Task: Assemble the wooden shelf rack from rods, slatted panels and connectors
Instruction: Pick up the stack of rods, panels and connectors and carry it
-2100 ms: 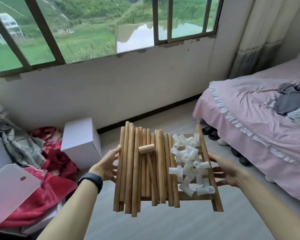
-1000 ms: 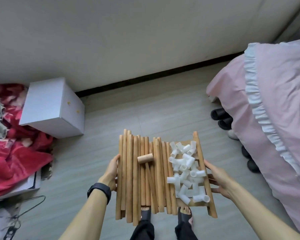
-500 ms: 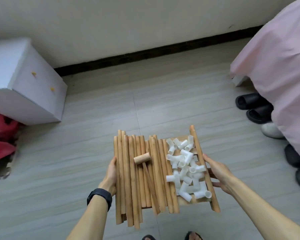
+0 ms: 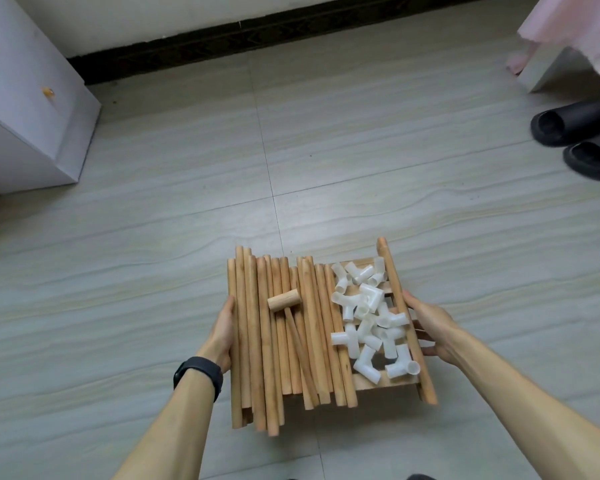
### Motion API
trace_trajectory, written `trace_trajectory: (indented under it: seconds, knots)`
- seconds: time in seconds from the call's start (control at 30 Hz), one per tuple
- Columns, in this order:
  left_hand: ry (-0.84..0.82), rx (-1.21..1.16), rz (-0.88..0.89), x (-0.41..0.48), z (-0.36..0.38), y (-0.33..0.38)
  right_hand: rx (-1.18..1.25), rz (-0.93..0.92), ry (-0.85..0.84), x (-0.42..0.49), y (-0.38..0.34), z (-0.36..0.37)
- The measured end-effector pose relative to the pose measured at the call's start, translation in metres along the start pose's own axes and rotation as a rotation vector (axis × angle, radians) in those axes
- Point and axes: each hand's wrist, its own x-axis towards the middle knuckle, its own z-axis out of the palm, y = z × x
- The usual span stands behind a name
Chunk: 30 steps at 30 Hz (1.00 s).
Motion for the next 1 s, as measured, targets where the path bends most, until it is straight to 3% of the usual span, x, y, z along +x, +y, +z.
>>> trace_trajectory:
  seconds: [0.23, 0.47, 0.67, 0.77, 0.9, 1.0]
  knots:
    - [-0.025, 0.056, 0.019, 0.007, 0.006, -0.018, -0.089, -0.041, 0.108, 0.018, 0.019, 0.018]
    - [-0.068, 0.099, 0.038, -0.018, -0.002, -0.030, -0.043, -0.071, 0.041, 0.001, 0.020, 0.017]
    - [0.007, 0.514, 0.180, -0.034, -0.010, -0.034, -0.338, -0.302, 0.241, -0.019, 0.018, 0.029]
    - [0.054, 0.706, 0.288, -0.040, -0.009, -0.043, -0.417, -0.325, 0.242, -0.023, 0.022, 0.039]
    - [0.142, 0.863, 0.360, -0.042, -0.012, -0.065, -0.435, -0.328, 0.273, -0.024, 0.033, 0.039]
    - [0.142, 0.800, 0.333, -0.037, -0.021, -0.079, -0.393, -0.307, 0.280, -0.028, 0.045, 0.030]
